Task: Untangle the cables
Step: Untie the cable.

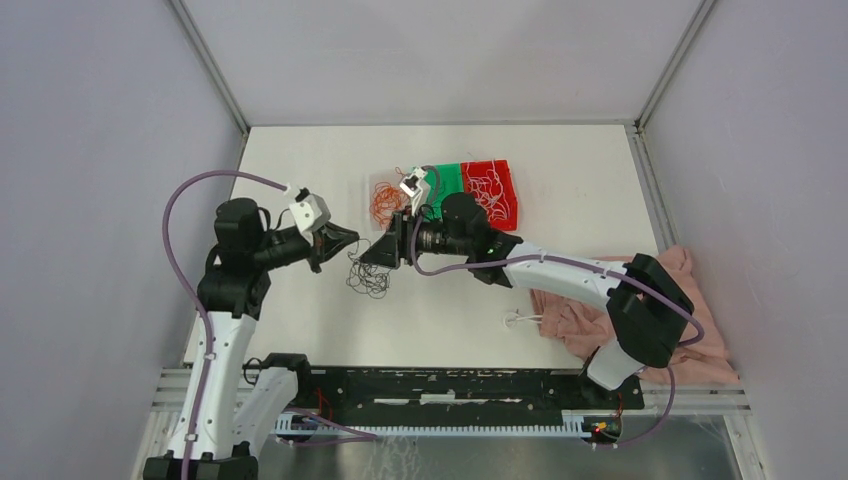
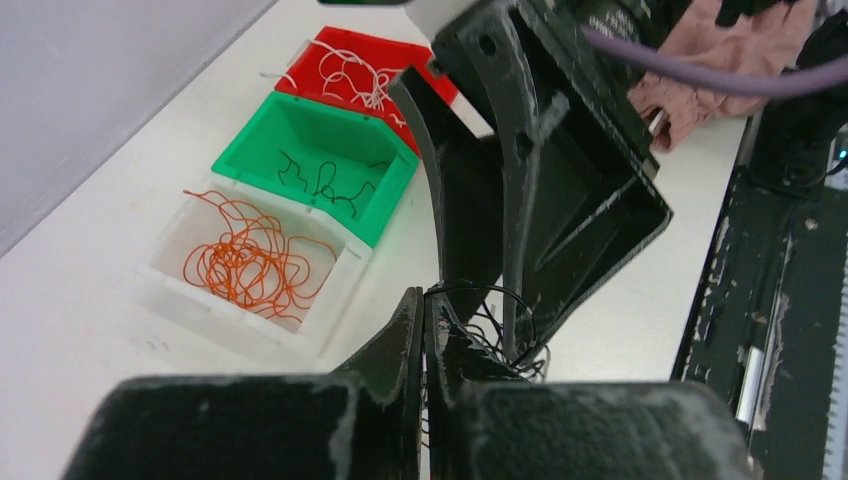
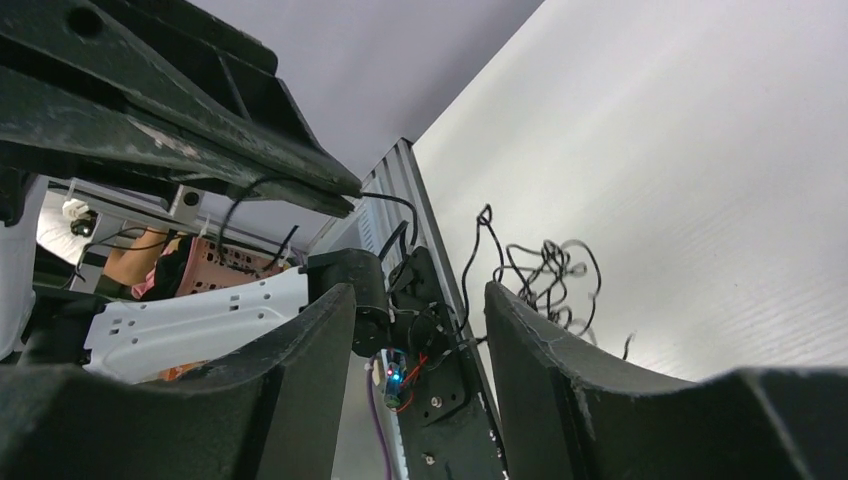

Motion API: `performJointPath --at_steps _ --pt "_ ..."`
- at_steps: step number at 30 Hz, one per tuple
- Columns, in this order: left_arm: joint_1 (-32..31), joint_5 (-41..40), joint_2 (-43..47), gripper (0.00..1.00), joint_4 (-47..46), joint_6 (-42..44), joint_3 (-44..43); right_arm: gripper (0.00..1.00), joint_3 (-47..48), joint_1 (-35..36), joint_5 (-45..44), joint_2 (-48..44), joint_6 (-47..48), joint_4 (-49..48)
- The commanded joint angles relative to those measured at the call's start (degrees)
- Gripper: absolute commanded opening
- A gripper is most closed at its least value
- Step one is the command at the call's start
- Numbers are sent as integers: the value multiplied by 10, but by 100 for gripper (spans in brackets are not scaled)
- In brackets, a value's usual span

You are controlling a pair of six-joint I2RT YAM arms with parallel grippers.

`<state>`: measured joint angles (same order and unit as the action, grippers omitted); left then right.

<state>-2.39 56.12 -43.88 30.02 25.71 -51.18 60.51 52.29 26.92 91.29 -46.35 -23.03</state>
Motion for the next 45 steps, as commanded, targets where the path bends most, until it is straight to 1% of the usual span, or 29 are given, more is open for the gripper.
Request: performJointPath --at_steps 1,4,7,11,14,17,20,24,28,36,40,45 --pt "0 25 -1 3 -65 -99 -48 57 27 9 -5 0 20 -54" --pt "-1 28 -2 3 -81 -125 -61 56 17 12 -18 -6 20 -74" --pt "-1 27 -4 3 -107 -153 -70 54 27 18 -20 2 17 -73" --pt "-1 22 -13 3 -135 -189 -85 56 36 34 -16 18 20 -90" --pt "-1 21 -20 3 -139 -203 -92 58 40 41 -15 15 26 -96" --pt "-1 17 -21 3 -146 -211 -92 56 45 45 -33 11 40 -76" --pt "-1 17 -22 3 -162 -239 -98 53 49 45 -50 17 48 -44" --pt "-1 21 -30 3 -172 -272 -121 53 19 46 -69 19 49 -66" --pt "-1 22 -39 3 -186 -308 -144 51 -11 46 -85 18 60 -66" --pt "-1 15 -54 4 -214 -357 -197 45 -78 47 -131 4 73 -64" --pt "-1 6 -58 4 -218 -362 -223 41 -106 47 -157 -2 74 -58" --pt "-1 -23 -58 4 -223 -346 -256 36 -158 46 -192 -6 73 -55"
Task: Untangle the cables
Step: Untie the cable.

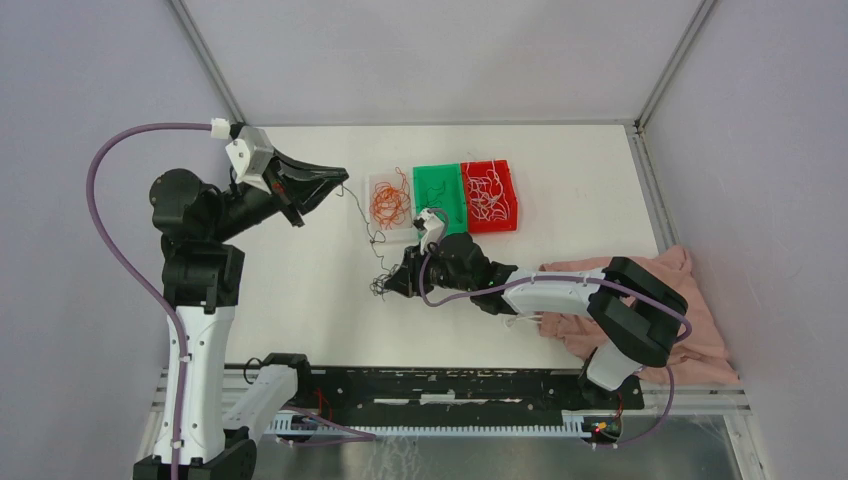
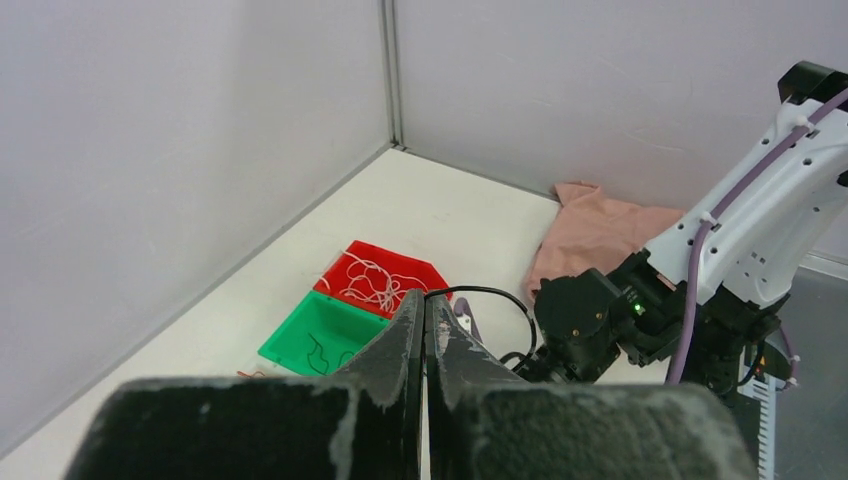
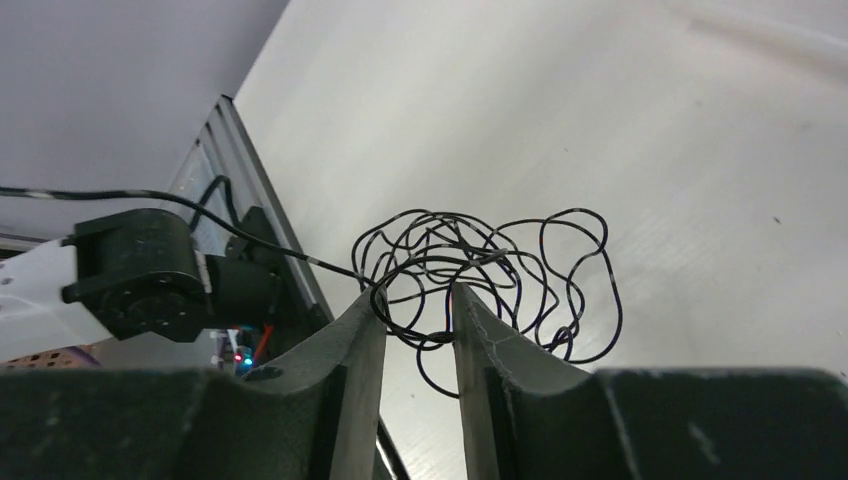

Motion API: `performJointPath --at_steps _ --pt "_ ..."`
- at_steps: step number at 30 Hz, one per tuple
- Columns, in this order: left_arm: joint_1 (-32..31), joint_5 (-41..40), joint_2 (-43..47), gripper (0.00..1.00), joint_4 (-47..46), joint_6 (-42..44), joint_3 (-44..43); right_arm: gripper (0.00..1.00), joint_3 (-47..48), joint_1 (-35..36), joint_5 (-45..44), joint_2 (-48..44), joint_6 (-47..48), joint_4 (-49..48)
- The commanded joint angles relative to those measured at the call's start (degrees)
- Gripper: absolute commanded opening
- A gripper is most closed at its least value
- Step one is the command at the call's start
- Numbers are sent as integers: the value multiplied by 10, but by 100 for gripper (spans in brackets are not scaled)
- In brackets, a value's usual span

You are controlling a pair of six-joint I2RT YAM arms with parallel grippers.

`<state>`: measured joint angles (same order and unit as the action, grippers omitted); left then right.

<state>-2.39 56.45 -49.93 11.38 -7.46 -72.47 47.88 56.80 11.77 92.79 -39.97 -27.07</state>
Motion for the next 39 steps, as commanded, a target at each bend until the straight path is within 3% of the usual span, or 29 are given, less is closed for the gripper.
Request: performJointPath --at_steps 1,4,9,17,21,25,29,34,39 --pt "-1 -43 2 3 -38 -8 -54 35 -41 1 -47 -22 11 -13" --pt "-1 -97 -9 3 -39 19 -93 34 -71 2 -64 -19 18 -16" --pt "-1 -160 -34 3 -36 48 -150 41 -106 1 -84 -36 20 -25" --pt "0 -270 -55 3 -115 69 -208 55 -125 2 -93 -64 41 4" --pt "-1 -204 -84 4 -57 58 -262 62 -131 2 -80 -94 42 6" --pt "-1 -108 -78 4 -19 7 -215 73 -86 2 -55 -170 63 57" --pt "-1 -86 -50 4 -24 -12 -145 75 -22 1 -24 -223 111 124" --pt "-1 -70 -31 4 -24 3 -121 72 31 0 -22 -243 165 195" --pt "-1 -61 -27 5 -17 22 -126 73 33 0 -37 -238 185 181"
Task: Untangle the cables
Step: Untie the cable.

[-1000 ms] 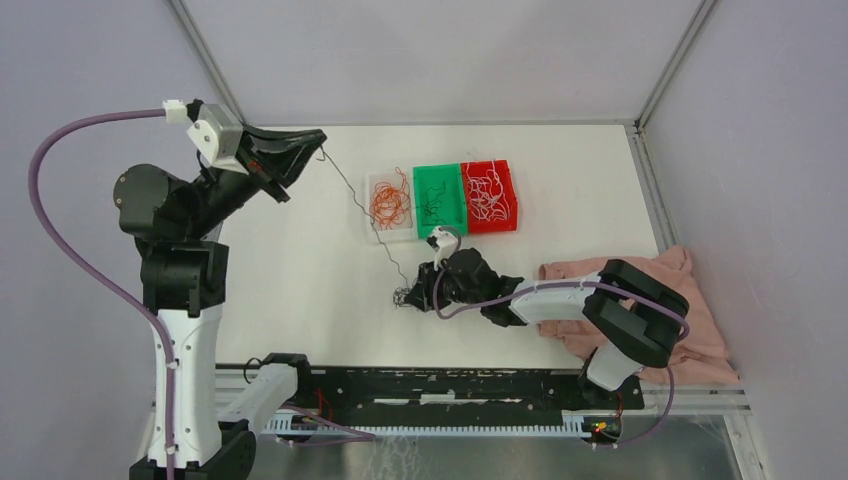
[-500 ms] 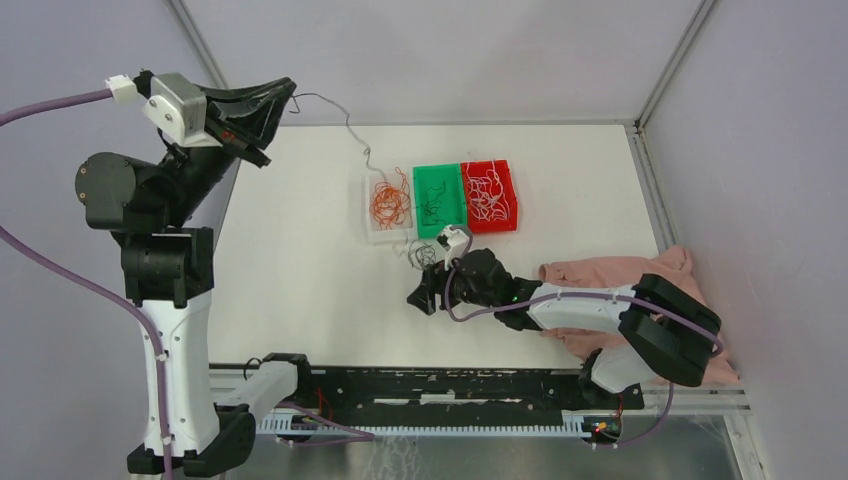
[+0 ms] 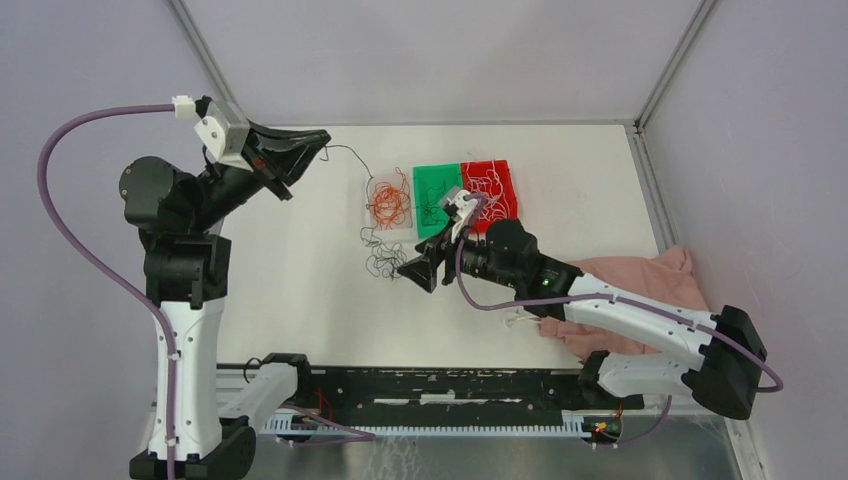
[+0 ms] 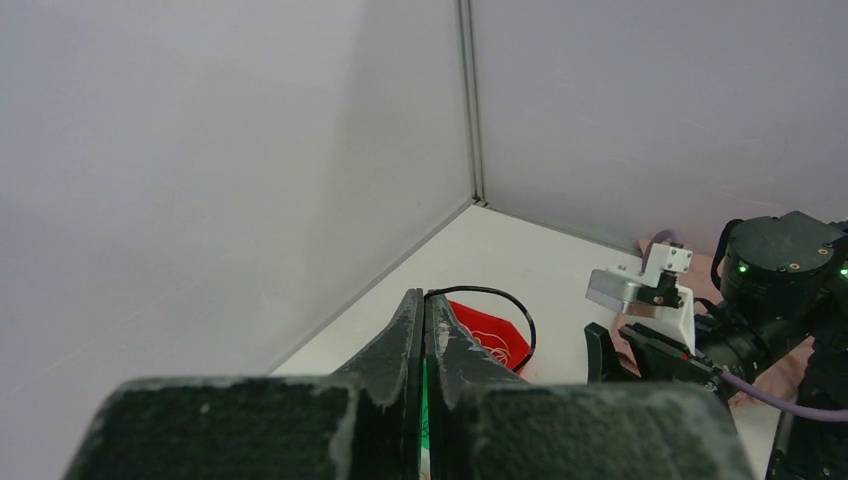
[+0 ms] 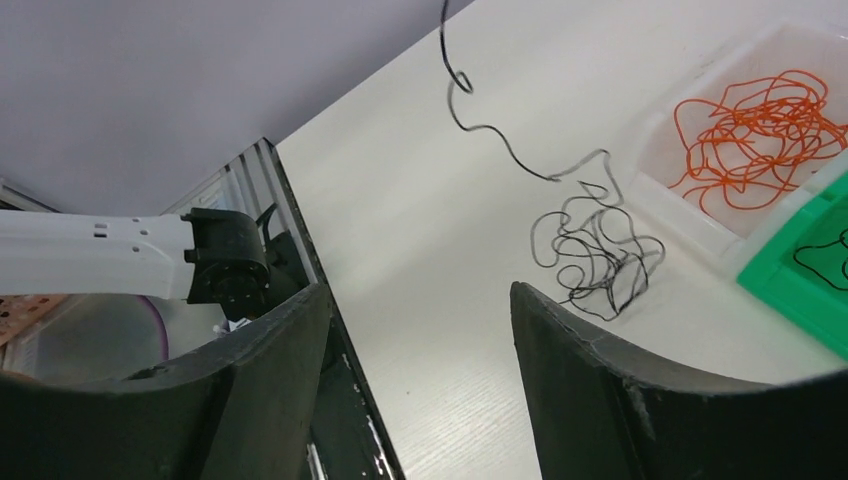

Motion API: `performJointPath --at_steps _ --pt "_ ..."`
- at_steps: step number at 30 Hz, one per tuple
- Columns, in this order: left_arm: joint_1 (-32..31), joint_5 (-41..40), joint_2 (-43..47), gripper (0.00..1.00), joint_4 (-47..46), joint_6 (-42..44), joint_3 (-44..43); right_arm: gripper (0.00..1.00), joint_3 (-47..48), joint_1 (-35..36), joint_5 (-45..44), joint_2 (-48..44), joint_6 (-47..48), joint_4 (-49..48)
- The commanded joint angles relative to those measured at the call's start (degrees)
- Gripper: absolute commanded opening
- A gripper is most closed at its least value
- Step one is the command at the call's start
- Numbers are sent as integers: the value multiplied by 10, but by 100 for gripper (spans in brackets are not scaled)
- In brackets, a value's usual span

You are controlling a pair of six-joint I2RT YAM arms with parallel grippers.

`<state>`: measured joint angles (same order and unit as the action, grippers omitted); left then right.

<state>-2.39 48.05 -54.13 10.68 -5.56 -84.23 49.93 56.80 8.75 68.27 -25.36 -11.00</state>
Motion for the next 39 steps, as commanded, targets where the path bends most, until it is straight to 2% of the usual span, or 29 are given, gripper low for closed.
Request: performJointPath --at_steps 1,5,9,12,17,19,21,23,25,28,29,39 --pt "-1 24 15 5 -11 2 -11 74 13 1 -8 16 46 10" --pt "-1 28 10 5 -14 -10 -29 76 18 0 -5 60 73 -61" --pt "-1 29 8 5 -15 -13 -43 77 38 0 34 114 91 -136" --pt "-1 29 9 6 -15 -13 -47 77 56 0 49 161 102 -158" --pt "0 25 11 6 -15 -10 -45 69 55 0 76 221 113 -221" --pt "-1 21 12 6 -15 -8 -41 55 73 1 78 259 107 -222" --pt "-1 21 13 6 -15 -9 -37 36 75 1 52 264 107 -228" --pt "-1 20 20 6 -14 -9 -26 27 71 1 34 261 105 -247" --pt "0 21 27 6 -15 -10 -12 29 75 0 31 261 102 -252" --pt "0 22 29 6 -18 -11 -9 49 89 0 27 273 97 -241" --pt "-1 22 27 6 -19 -12 -12 53 91 0 27 277 95 -244" --pt "0 20 20 6 -18 -2 -40 51 112 0 37 329 81 -254"
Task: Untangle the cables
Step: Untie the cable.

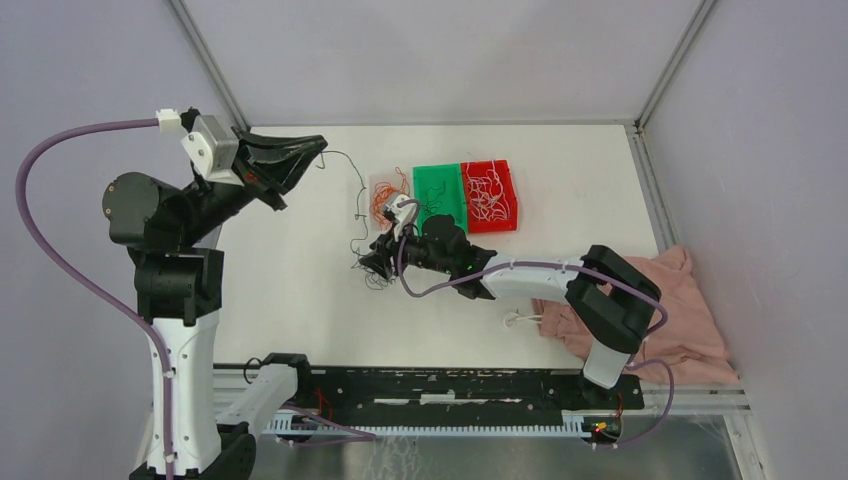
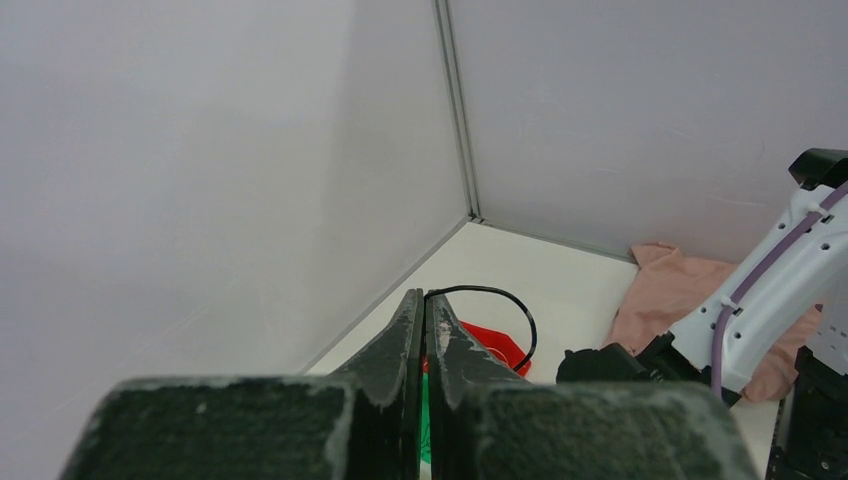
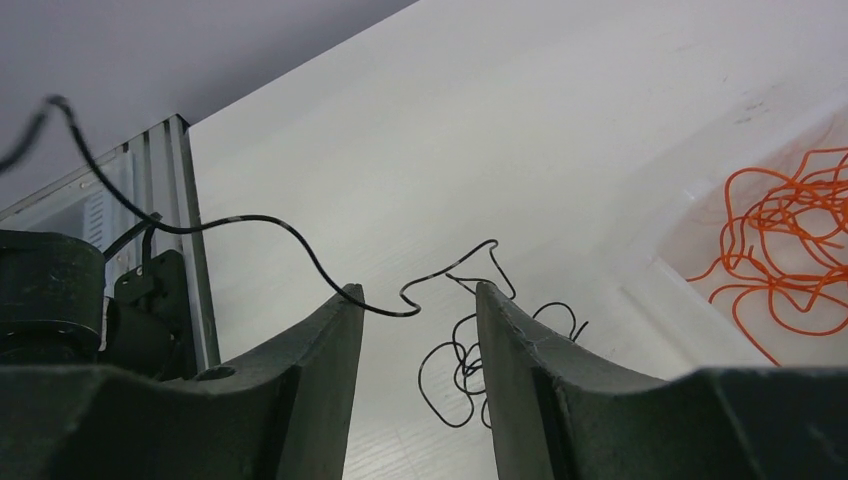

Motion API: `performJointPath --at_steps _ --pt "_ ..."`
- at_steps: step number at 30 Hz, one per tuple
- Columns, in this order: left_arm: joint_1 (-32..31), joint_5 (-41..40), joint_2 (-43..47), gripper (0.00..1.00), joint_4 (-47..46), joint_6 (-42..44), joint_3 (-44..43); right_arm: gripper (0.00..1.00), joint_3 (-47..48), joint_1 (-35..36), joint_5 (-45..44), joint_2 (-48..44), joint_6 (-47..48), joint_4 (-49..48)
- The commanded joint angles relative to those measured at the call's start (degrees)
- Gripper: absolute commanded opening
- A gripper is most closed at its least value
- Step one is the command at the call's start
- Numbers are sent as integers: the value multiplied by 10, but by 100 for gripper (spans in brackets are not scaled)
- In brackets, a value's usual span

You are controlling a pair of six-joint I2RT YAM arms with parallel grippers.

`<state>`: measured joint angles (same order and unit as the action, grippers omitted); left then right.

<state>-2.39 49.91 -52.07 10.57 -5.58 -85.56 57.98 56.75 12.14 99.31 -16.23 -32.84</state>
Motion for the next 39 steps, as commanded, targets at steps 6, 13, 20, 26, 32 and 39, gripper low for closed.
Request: performJointPath --at_steps 6,13,20,26,32,39 --pt "-1 -1 -4 7 -18 -4 -40 49 37 1 -19 39 -36 -77" --pt "-1 -6 5 8 -5 0 -30 14 -9 1 -87 19 -70 -169" --pt "-1 -44 32 11 57 71 37 1 -44 -2 -68 -41 -91 -156" --pt "-1 -43 67 15 133 156 171 1 -61 -12 -21 -111 -105 -87" --pt "-1 36 63 31 193 196 263 1 -55 -17 21 -160 -134 -53" --pt "-2 139 47 47 202 215 311 1 -38 -17 56 -177 -162 -46"
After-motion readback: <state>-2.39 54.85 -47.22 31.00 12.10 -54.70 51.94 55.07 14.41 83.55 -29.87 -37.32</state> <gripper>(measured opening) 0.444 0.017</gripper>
